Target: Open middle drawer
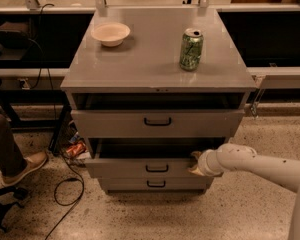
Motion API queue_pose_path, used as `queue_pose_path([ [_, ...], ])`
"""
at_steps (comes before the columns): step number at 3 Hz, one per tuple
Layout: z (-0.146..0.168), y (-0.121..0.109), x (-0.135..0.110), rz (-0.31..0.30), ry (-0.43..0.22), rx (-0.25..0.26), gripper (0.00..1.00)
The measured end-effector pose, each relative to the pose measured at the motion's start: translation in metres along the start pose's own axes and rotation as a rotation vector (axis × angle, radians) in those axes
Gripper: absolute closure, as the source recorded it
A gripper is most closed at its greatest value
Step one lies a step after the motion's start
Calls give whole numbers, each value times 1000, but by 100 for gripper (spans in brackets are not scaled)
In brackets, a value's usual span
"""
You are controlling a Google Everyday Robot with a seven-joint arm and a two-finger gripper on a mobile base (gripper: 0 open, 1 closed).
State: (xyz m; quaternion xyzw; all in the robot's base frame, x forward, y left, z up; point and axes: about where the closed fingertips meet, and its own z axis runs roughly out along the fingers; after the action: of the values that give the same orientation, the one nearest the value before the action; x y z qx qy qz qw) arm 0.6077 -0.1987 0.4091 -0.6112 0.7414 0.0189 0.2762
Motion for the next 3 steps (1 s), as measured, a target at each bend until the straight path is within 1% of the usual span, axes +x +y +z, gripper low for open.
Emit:
queue_pose_path([
  [2,-2,1,0,0,1,0,100],
  [3,-11,32,11,32,6,9,100],
])
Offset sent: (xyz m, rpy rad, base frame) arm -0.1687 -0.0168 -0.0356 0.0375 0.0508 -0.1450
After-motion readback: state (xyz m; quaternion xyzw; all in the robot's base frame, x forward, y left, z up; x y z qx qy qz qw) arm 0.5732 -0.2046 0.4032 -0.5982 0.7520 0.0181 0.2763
